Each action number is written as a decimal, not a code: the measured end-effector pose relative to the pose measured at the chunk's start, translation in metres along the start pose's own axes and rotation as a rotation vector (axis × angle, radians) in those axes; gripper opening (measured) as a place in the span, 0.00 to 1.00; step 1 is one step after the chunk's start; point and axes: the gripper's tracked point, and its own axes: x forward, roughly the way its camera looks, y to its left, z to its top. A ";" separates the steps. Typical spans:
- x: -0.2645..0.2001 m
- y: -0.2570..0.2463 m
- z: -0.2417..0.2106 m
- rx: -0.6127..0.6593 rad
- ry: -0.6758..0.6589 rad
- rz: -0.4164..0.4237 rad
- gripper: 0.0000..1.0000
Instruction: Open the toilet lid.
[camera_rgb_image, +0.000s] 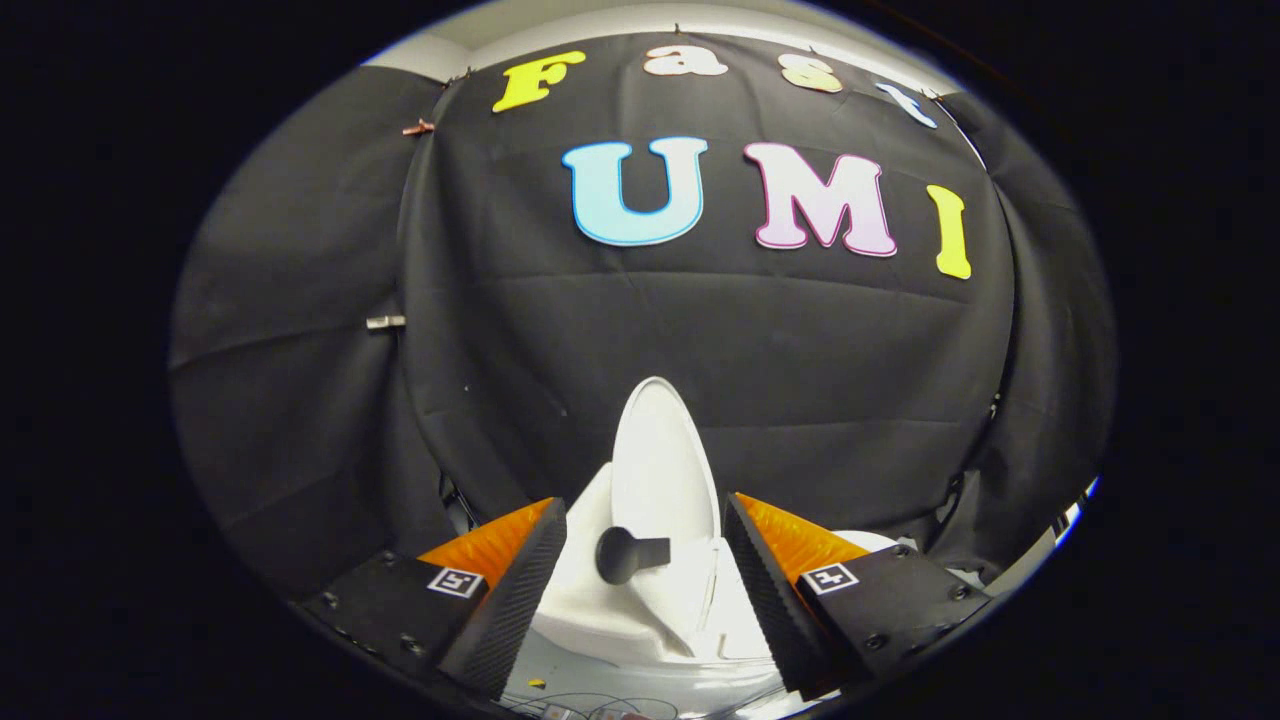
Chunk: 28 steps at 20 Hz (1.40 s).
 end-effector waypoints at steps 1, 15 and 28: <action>-0.004 -0.013 0.006 0.012 -0.015 0.013 0.99; -0.045 -0.279 -0.060 -0.010 -0.130 -0.104 1.00; -0.048 -0.327 -0.088 -0.035 -0.184 -0.133 0.99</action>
